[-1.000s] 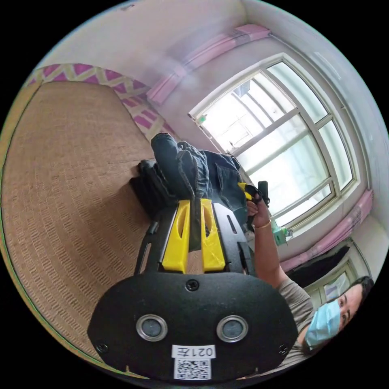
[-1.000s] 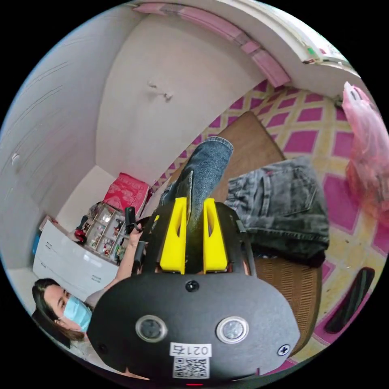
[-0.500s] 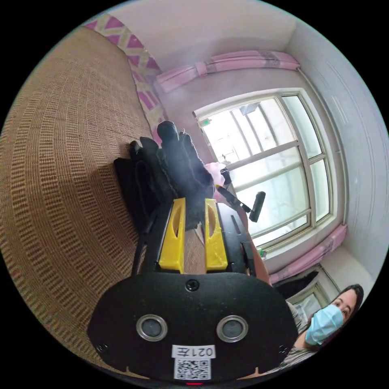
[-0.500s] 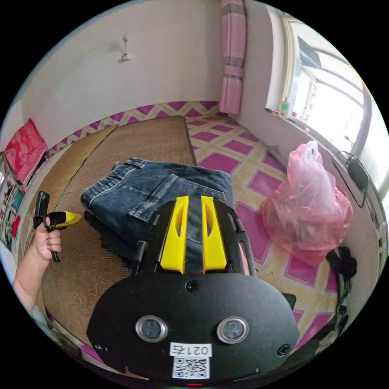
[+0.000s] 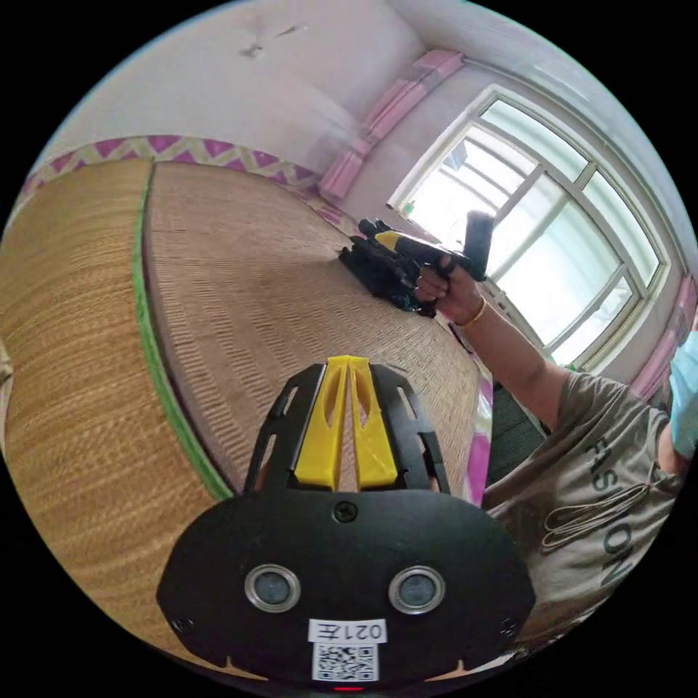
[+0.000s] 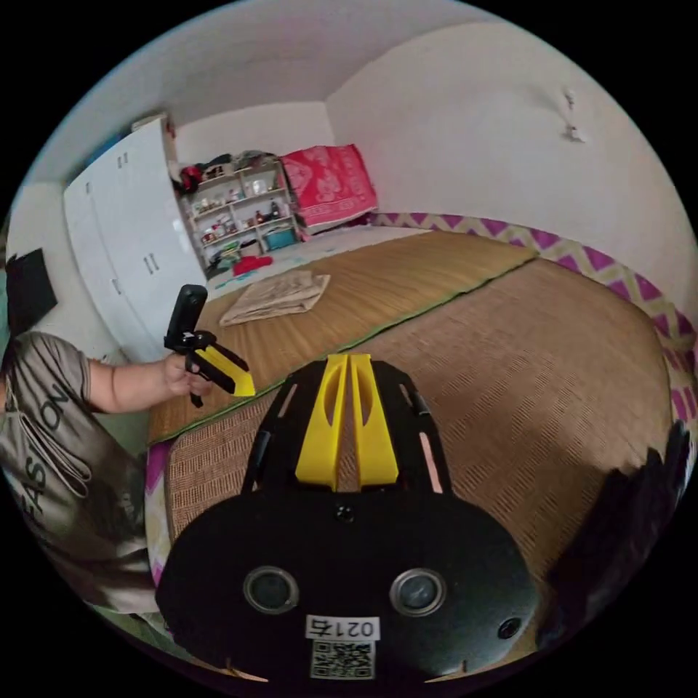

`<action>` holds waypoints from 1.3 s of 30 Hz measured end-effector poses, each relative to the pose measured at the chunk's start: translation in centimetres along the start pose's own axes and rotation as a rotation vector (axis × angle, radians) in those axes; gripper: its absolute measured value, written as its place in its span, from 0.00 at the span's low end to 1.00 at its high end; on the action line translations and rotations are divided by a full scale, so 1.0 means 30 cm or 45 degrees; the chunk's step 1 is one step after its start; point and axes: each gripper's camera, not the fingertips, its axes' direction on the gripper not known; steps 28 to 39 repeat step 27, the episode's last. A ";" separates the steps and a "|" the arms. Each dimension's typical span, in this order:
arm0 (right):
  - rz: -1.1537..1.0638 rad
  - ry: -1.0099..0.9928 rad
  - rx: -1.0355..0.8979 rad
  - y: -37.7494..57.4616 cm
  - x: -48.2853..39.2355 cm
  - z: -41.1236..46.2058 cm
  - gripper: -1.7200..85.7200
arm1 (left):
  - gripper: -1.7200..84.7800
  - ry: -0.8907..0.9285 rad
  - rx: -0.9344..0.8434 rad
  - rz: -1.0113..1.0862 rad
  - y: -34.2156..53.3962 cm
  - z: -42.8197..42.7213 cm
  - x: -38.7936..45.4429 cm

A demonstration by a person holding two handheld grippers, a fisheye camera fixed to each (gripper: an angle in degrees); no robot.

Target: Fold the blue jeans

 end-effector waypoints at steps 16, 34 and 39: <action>-1.253 0.139 -0.368 -1.241 -1.407 1.516 0.19 | 0.01 0.608 0.624 0.230 0.204 -0.955 -0.092; -1.464 0.187 -0.573 -1.573 -1.616 1.701 0.05 | 0.01 0.593 0.824 0.195 0.078 -1.273 -0.130; -1.464 0.187 -0.573 -1.573 -1.616 1.701 0.05 | 0.01 0.593 0.824 0.195 0.078 -1.273 -0.130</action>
